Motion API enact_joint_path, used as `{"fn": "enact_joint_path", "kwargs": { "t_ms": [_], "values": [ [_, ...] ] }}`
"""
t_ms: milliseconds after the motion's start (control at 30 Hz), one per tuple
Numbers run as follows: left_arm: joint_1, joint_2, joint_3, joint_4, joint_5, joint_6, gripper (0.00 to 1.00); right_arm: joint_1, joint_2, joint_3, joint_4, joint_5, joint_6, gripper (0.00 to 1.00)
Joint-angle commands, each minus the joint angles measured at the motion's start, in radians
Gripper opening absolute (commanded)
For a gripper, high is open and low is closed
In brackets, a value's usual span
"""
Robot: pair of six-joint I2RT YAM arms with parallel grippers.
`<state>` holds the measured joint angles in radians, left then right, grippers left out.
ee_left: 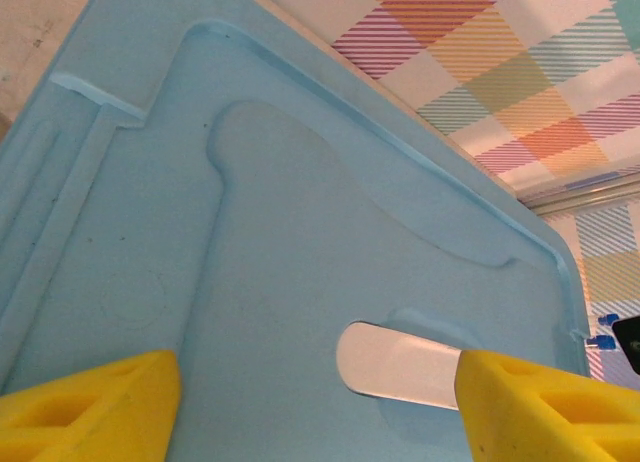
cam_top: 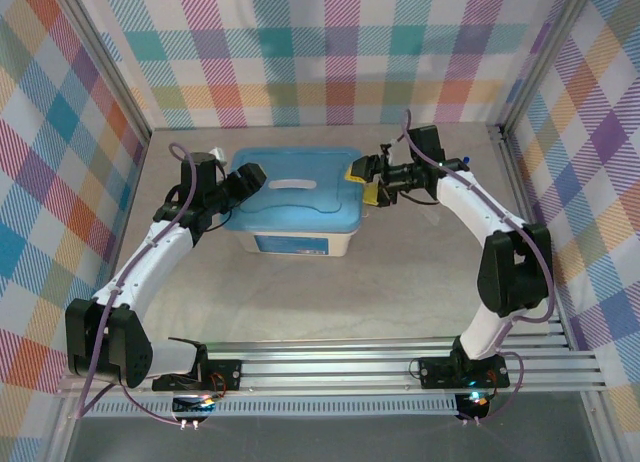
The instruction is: Organize the chemistry lab equipment
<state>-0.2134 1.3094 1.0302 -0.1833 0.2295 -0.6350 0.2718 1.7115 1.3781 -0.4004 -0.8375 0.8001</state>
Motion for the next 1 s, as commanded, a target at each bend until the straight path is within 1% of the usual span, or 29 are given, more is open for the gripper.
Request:
{"fn": "enact_joint_path", "kwargs": {
  "t_ms": [0,200,300,333,433,500,767,967],
  "values": [
    [-0.024,0.022,-0.009,-0.047,0.024,-0.015,0.73,-0.019,-0.056,-0.003,-0.081,0.040,-0.065,0.70],
    [-0.024,0.027,0.002,-0.054,0.025,-0.012,0.73,-0.046,-0.119,0.001,-0.194,0.154,-0.138,0.70],
    [-0.026,0.024,0.004,-0.061,0.024,-0.011,0.73,-0.051,-0.143,0.001,-0.214,0.198,-0.159,0.70],
    [-0.026,0.021,0.004,-0.062,0.022,-0.010,0.73,-0.051,-0.148,-0.001,-0.203,0.189,-0.156,0.70],
    [-0.028,0.017,0.003,-0.063,0.016,-0.009,0.73,-0.047,-0.149,-0.025,-0.093,0.090,-0.107,0.70],
    [-0.029,0.016,0.005,-0.064,0.016,-0.008,0.73,-0.032,-0.138,-0.020,-0.042,0.055,-0.083,0.71],
    [-0.035,0.017,0.010,-0.069,0.011,-0.006,0.73,0.047,-0.069,0.004,0.078,-0.003,-0.015,0.71],
    [-0.040,0.021,0.007,-0.068,0.005,-0.004,0.73,0.084,-0.034,0.009,0.082,0.004,-0.026,0.71]
  ]
}}
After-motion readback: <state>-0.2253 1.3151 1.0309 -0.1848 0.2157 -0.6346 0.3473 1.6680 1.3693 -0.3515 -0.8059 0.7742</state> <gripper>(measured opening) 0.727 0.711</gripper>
